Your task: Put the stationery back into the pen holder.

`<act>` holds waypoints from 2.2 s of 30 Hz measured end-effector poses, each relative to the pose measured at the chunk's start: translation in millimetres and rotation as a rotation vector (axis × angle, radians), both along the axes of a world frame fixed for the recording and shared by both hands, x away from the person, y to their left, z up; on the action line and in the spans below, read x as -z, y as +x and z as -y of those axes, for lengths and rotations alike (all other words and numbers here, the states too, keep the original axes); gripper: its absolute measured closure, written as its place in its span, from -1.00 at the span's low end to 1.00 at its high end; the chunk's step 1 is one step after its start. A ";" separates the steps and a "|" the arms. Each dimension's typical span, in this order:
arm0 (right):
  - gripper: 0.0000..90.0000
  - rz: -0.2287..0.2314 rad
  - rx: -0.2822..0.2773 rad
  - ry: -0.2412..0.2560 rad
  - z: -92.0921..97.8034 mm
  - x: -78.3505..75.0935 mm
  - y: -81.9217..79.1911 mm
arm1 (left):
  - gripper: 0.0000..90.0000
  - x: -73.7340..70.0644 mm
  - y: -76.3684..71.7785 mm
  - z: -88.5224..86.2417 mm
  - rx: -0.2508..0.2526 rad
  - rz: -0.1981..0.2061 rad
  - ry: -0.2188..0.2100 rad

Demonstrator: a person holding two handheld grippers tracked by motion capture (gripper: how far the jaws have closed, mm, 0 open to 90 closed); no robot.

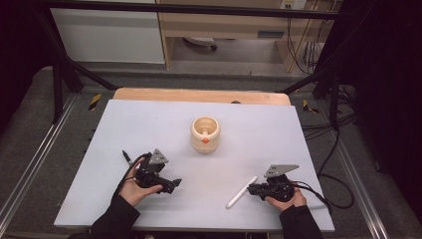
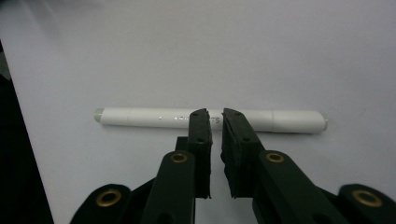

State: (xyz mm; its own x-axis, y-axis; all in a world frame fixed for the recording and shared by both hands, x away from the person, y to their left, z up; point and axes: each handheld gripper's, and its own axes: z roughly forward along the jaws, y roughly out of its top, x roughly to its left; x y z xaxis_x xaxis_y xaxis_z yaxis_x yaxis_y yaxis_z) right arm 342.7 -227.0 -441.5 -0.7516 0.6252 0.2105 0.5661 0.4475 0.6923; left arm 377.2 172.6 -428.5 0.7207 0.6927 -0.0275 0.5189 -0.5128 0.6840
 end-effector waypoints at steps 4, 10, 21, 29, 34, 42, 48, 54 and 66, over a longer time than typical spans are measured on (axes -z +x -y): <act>0.97 -0.016 -0.003 -0.001 -1.4 1.7 0.2 | -0.91 0.9 -0.5 1.8 0.007 -0.003 0.004; 1.00 -0.015 -0.008 0.008 -3.7 4.4 1.8 | -0.90 0.8 -0.5 1.8 0.007 -0.004 0.003; 1.00 0.012 -0.012 0.002 -8.8 5.5 5.1 | -0.90 1.8 -0.1 2.6 0.011 -0.005 0.009; 1.00 0.023 -0.013 -0.006 -12.5 6.0 7.8 | -0.90 2.2 -0.2 3.1 0.011 -0.006 0.011; 1.00 0.031 -0.009 -0.003 -15.4 5.5 10.1 | -0.90 2.0 0.1 2.6 0.011 -0.005 0.010; 0.99 0.040 -0.012 -0.008 -22.1 5.0 14.2 | -0.90 2.3 0.4 2.7 0.014 -0.007 0.011; 0.98 0.048 -0.015 -0.010 -28.3 5.3 18.9 | -0.90 2.7 0.4 3.1 0.014 -0.009 0.012; 0.98 0.053 -0.005 -0.005 -29.4 5.6 22.8 | -0.90 2.7 0.7 3.2 0.014 -0.008 0.012; 0.97 0.074 -0.002 -0.003 -31.9 6.1 30.0 | -0.90 3.6 0.8 5.3 0.020 -0.013 0.014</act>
State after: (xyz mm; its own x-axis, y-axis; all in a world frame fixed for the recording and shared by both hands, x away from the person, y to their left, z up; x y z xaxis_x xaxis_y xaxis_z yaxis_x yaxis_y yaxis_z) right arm 372.8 -195.1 -447.6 -0.7662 0.6242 0.1526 0.5126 0.4504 0.7310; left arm 378.0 167.3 -432.2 0.7339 0.6787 -0.0276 0.5175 -0.5324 0.6699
